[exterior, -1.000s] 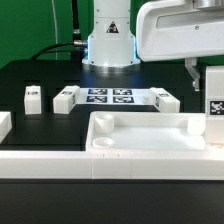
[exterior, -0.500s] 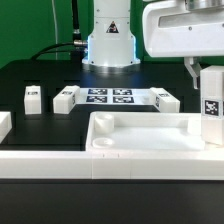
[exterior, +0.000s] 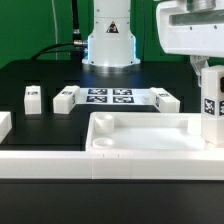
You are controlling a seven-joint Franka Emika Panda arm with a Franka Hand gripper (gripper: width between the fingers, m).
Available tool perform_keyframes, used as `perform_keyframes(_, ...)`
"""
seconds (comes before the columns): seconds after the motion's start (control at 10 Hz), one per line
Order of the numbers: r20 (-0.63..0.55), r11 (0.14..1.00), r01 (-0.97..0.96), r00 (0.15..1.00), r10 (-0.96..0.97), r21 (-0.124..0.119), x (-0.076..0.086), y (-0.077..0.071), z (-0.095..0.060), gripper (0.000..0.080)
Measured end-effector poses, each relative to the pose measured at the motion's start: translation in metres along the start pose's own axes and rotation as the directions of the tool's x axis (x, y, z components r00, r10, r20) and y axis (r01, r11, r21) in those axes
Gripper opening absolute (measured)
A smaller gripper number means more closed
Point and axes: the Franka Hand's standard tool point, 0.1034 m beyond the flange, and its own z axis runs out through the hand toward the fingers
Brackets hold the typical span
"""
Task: Assemble desk
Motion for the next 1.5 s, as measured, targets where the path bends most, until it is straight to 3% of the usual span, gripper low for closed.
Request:
perform_keyframes(0.1, 0.002, 1.0, 0.019, 1.0, -0.019, 0.0, -0.0004, 0.0002, 0.0006, 0.0388)
perform_keyframes(0.2, 0.002, 1.0, 0.021, 1.0, -0.021, 0.0, -0.0007, 0.0001, 0.0007, 0.0571)
perform_keyframes(0.3, 0.005, 0.995, 0.095, 0.995, -0.095, -0.005, -0.0012, 0.0001, 0.0003, 0.0571)
perform_keyframes(0.4, 0.009, 0.976, 0.218, 0.976, -0.218, -0.008, -0.0016, -0.0006, 0.0006, 0.0631)
perform_keyframes(0.7, 0.012, 0.862, 0.506, 0.862, -0.506, -0.023, -0.0021, -0.0015, 0.001, 0.0646)
perform_keyframes(0.9, 0.011, 0.801, 0.598, 0.802, -0.598, -0.02, -0.0015, -0.002, 0.0007, 0.0649)
perform_keyframes(1.1, 0.013, 0.691, 0.723, 0.691, -0.723, -0.025, -0.0015, -0.0019, 0.0007, 0.0649)
perform_keyframes(1.3, 0.013, 0.505, 0.858, 0.509, -0.861, -0.097, -0.0061, -0.005, -0.001, 0.0649)
perform_keyframes(1.5, 0.037, 0.332, 0.937, 0.338, -0.94, -0.111, -0.0077, -0.0072, -0.0029, 0.0649)
